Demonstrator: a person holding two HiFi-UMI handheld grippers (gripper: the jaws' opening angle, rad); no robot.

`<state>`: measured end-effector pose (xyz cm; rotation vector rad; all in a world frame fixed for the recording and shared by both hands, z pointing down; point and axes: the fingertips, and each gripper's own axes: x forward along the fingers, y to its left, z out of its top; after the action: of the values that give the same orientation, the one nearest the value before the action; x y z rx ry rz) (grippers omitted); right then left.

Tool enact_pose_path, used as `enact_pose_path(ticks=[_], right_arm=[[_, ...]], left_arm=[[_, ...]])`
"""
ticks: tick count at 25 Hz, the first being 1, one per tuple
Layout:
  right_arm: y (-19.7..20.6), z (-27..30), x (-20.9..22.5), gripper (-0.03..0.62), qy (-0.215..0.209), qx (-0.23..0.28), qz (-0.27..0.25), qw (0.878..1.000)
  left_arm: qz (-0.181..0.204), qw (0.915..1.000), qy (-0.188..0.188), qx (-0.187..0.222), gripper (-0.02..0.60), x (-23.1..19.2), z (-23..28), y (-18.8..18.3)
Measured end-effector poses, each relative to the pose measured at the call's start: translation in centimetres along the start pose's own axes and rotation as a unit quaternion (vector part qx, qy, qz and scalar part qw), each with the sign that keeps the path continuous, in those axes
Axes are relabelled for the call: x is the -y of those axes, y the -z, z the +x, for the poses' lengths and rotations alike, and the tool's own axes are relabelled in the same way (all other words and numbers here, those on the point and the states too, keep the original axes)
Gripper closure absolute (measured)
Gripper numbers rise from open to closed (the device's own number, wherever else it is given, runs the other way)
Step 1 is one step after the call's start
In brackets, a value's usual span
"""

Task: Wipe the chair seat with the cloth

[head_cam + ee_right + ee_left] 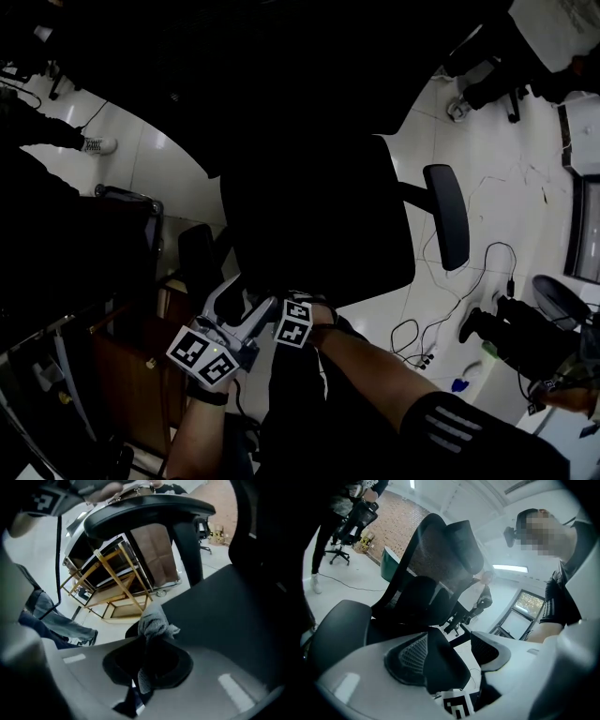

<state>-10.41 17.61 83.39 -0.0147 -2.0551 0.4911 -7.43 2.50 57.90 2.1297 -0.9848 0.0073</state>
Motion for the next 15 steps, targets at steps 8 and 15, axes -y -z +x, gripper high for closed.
enact_pose_path(ticks=[8,15], right_arm=[[14.2,-7.2,7.1,0.563,0.072,-0.068,0.061,0.993],[26.0,-17.2,12.3,0.563,0.152,-0.121,0.135,0.972]], left_arm=[[-0.005,0.9998,0.02,-0.002,0.27,2.1,1.6,0.1],[-0.001,0.9994,0.034,-0.008,0.27,4.2,2.9,-0.1]])
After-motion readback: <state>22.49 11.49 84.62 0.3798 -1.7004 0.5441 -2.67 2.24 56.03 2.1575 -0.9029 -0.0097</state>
